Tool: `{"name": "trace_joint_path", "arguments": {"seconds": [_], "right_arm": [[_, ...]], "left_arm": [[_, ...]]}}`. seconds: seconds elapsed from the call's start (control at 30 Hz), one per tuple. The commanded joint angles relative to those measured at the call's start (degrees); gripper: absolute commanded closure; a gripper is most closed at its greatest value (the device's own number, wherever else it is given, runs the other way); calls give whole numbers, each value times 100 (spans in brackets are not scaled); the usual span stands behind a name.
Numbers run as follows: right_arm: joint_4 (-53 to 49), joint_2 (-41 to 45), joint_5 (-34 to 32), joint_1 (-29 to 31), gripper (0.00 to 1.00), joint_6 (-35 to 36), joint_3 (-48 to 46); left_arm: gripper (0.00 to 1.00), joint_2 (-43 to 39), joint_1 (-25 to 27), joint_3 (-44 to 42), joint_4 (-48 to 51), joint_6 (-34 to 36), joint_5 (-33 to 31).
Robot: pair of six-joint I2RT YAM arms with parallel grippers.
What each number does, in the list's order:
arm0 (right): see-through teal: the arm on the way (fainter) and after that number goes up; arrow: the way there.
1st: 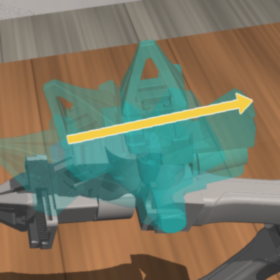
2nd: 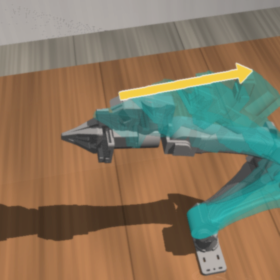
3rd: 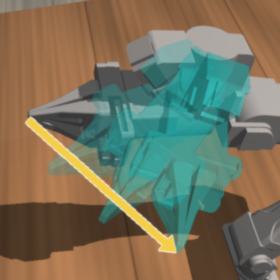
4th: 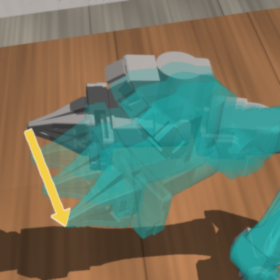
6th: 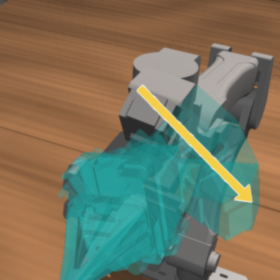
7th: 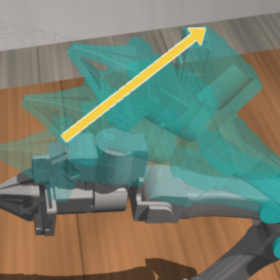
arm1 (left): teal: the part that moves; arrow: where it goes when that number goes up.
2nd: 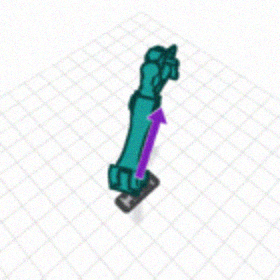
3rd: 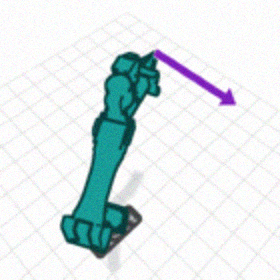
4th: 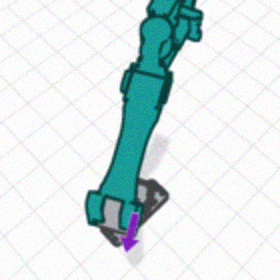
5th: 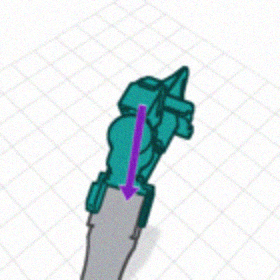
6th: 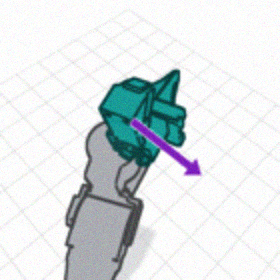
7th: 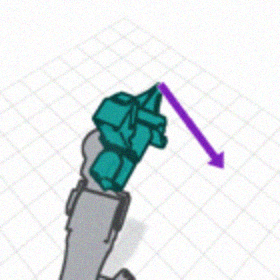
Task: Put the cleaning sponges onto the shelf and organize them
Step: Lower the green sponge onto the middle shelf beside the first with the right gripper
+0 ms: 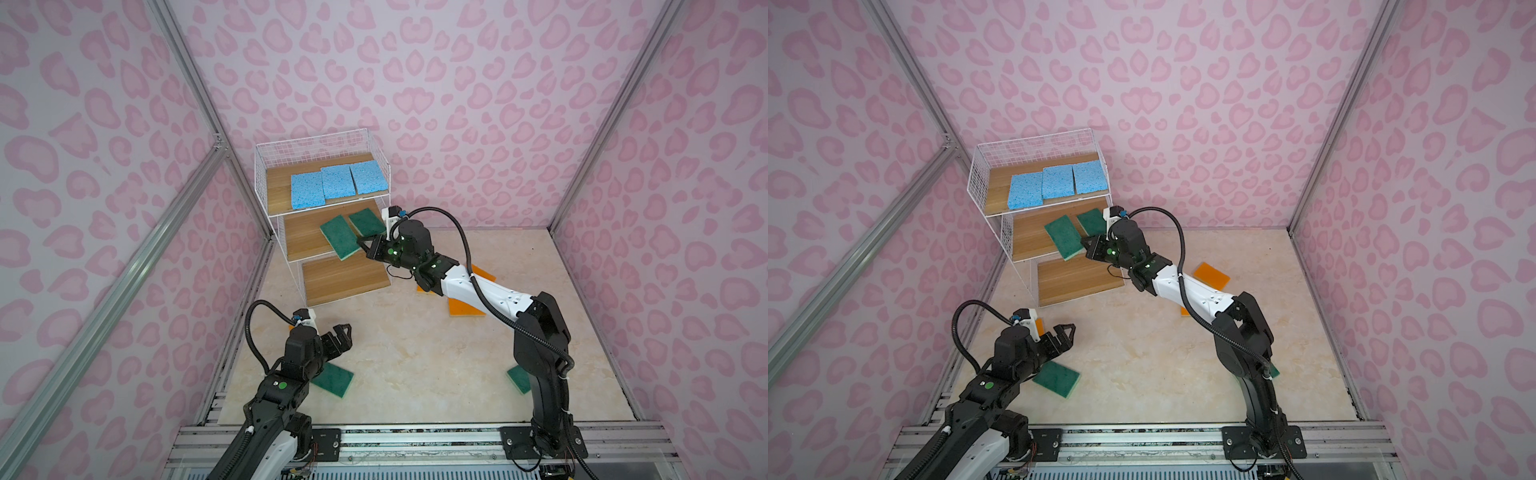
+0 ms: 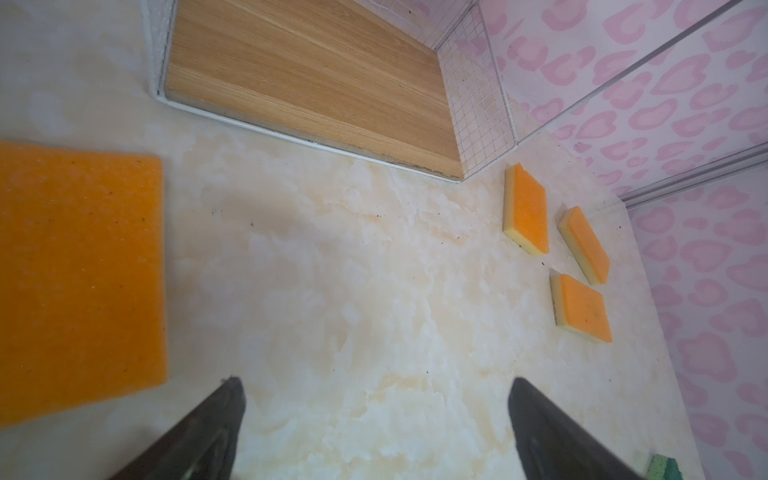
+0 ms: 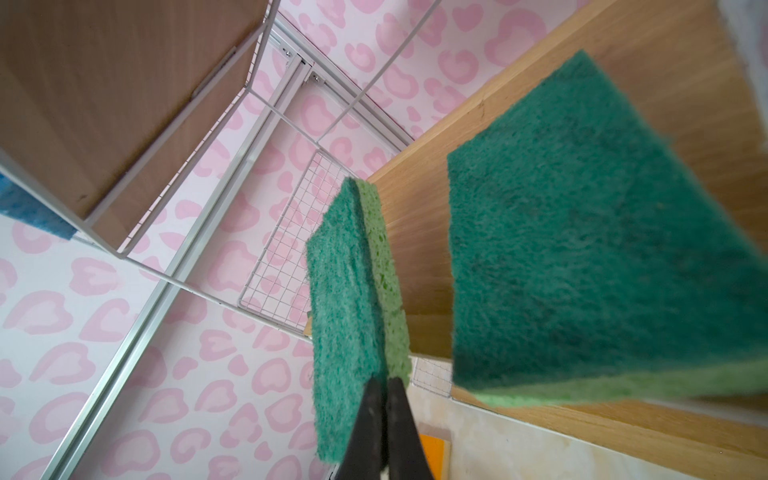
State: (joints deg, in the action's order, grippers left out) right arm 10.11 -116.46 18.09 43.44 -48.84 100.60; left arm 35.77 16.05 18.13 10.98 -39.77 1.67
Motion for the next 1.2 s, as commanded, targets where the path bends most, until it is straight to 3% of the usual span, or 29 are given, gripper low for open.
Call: {"name": "trace_joint_path", "arguments": {"seconds": [0.0,0.23,0.53,0.7,1.17], "right_arm": [[15,-54,-224,-24,94,103,39],[-26,-87,-332,-42,90,131,107],[-106,-160,-341,-37,61,130,232],[-103,-101,-310,-12,50,171,209],[114,689,-400,190,41,395,-572]], "left_arm": [[0,32,3,53,-194,75,12],[1,79,16,103,-192,91,35],[0,97,19,132,-161,101,49],[0,97,12,154,-154,105,61],[0,-85,6,327,122,41,26]]}}
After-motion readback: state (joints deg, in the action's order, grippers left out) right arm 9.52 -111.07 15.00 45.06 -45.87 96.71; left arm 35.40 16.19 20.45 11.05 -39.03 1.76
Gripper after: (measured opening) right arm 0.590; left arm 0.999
